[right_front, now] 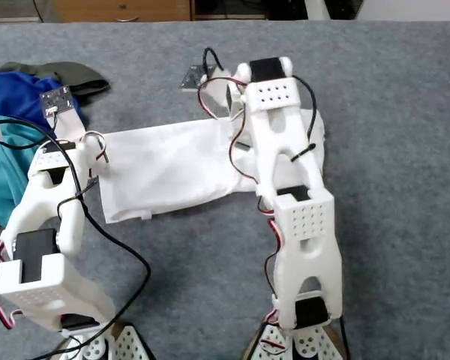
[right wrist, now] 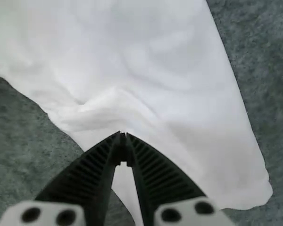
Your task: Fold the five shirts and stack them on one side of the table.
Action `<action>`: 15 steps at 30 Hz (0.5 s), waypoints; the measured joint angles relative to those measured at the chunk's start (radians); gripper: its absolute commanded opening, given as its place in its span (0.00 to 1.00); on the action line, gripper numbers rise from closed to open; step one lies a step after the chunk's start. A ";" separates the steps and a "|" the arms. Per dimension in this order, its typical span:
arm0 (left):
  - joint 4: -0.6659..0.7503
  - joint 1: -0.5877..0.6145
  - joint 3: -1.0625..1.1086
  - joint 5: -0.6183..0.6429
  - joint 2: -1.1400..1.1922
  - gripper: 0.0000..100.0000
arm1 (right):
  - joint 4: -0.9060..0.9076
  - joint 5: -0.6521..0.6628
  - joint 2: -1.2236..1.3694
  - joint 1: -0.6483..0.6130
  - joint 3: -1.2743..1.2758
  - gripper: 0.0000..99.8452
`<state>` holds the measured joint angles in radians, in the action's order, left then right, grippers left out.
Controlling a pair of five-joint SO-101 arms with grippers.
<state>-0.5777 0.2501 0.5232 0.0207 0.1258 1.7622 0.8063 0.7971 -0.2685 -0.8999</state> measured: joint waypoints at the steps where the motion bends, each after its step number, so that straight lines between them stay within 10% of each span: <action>1: 0.000 0.000 0.000 0.000 0.000 0.02 | 0.002 -0.012 -0.005 0.009 0.000 0.00; 15: 0.000 -0.005 -0.008 0.000 0.000 0.02 | -0.072 -0.035 -0.244 0.227 0.413 0.00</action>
<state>-0.5777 0.2455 0.5155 0.0207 0.1258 1.6901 0.7710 0.5531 -0.0414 -0.4872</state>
